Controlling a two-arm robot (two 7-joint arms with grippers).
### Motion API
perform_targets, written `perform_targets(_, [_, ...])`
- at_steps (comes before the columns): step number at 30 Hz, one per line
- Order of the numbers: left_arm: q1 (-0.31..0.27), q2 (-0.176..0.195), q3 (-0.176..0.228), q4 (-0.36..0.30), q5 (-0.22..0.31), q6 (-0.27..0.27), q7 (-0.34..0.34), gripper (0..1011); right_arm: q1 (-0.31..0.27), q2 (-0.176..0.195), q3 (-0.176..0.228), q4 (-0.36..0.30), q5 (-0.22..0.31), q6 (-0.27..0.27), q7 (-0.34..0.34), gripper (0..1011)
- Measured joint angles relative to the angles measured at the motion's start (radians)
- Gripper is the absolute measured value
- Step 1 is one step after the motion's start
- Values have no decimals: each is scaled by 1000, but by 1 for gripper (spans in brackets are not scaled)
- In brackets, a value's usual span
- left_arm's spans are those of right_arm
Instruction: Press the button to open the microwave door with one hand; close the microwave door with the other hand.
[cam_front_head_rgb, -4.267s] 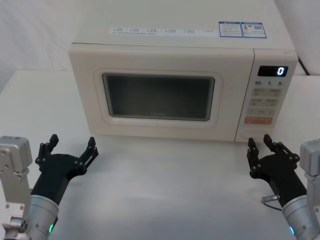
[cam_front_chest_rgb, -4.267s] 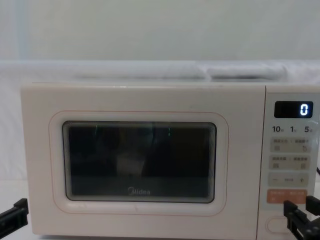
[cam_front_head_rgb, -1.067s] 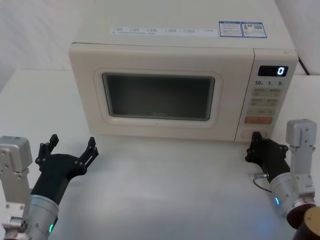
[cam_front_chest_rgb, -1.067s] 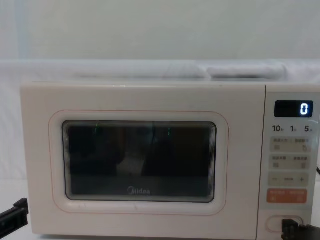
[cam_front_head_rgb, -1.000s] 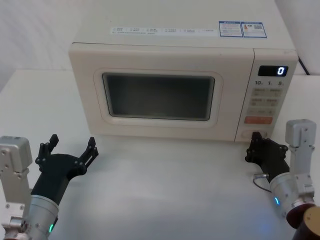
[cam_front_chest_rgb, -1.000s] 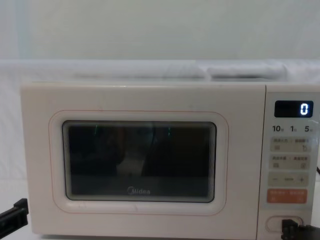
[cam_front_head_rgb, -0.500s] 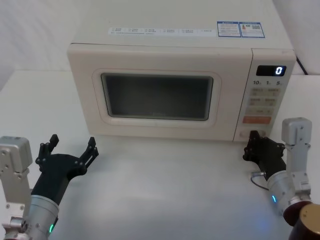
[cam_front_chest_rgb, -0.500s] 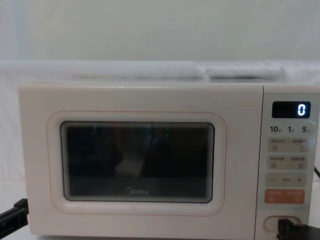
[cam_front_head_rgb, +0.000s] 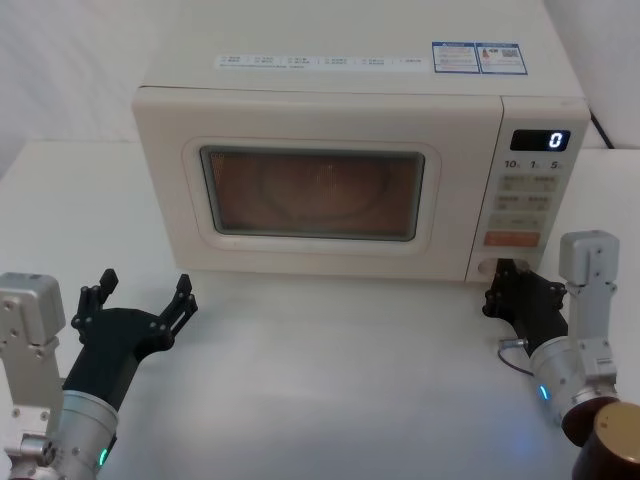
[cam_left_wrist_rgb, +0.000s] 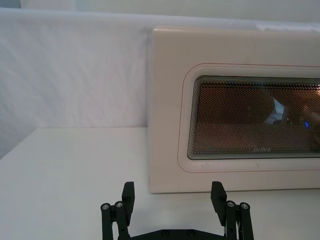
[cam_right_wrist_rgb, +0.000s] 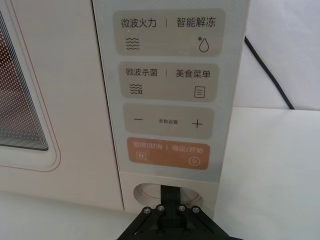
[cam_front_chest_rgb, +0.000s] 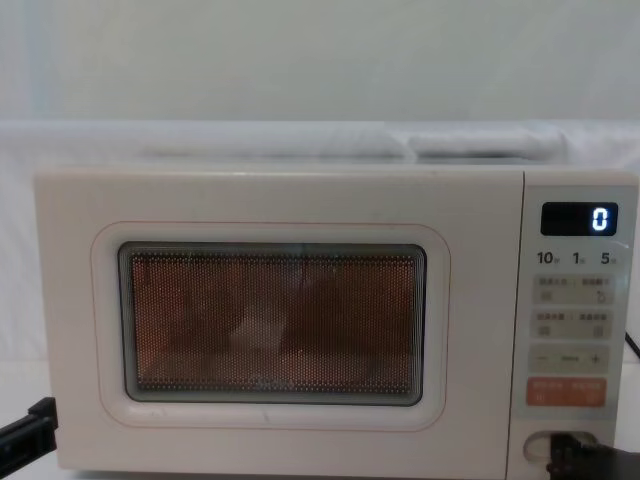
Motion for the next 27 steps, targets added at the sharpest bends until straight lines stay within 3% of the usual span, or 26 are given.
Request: perform_targets(27, [0, 0, 0, 0, 0, 0, 0, 1001, 15, -2, 0, 7, -1, -7, 2, 0])
